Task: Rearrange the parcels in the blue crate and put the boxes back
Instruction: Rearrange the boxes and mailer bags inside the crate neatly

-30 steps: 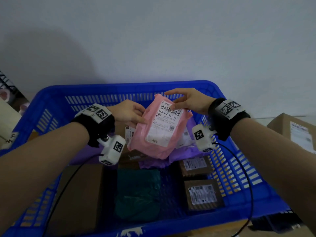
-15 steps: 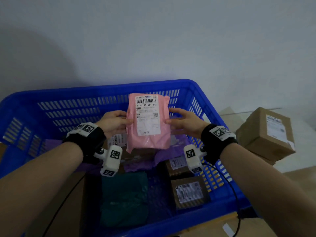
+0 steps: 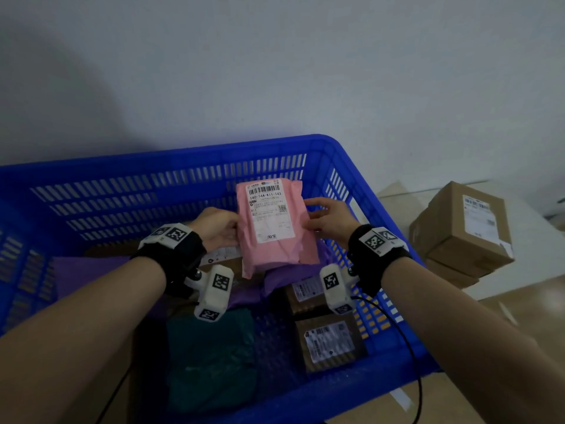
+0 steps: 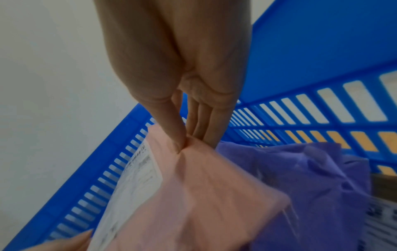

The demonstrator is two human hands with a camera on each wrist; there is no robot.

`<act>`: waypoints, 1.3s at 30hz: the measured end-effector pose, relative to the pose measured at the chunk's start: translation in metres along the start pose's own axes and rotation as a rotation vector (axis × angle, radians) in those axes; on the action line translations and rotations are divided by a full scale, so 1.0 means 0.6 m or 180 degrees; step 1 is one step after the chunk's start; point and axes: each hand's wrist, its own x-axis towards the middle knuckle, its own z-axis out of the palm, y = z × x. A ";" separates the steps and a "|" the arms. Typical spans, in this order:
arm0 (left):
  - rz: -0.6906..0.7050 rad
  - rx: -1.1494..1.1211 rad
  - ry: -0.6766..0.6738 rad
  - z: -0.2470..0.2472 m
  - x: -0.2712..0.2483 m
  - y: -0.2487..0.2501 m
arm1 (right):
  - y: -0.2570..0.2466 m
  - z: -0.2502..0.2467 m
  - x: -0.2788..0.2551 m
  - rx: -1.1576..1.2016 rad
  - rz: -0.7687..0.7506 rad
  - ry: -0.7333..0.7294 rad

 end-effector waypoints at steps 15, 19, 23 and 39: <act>-0.0269 0.0501 -0.0343 0.062 0.021 0.021 | 0.013 -0.003 0.050 -0.1577 0.0056 0.0921; -0.0237 0.0848 -0.0225 0.057 0.024 0.023 | 0.020 0.000 0.053 -0.1828 0.0101 0.0781; -0.0139 0.0888 -0.0145 0.040 0.017 0.029 | 0.019 0.000 0.047 -0.2070 0.0010 0.0550; -0.0378 0.2366 -0.0801 -0.087 -0.133 -0.033 | -0.026 0.163 -0.072 -0.2379 -0.1074 -0.2213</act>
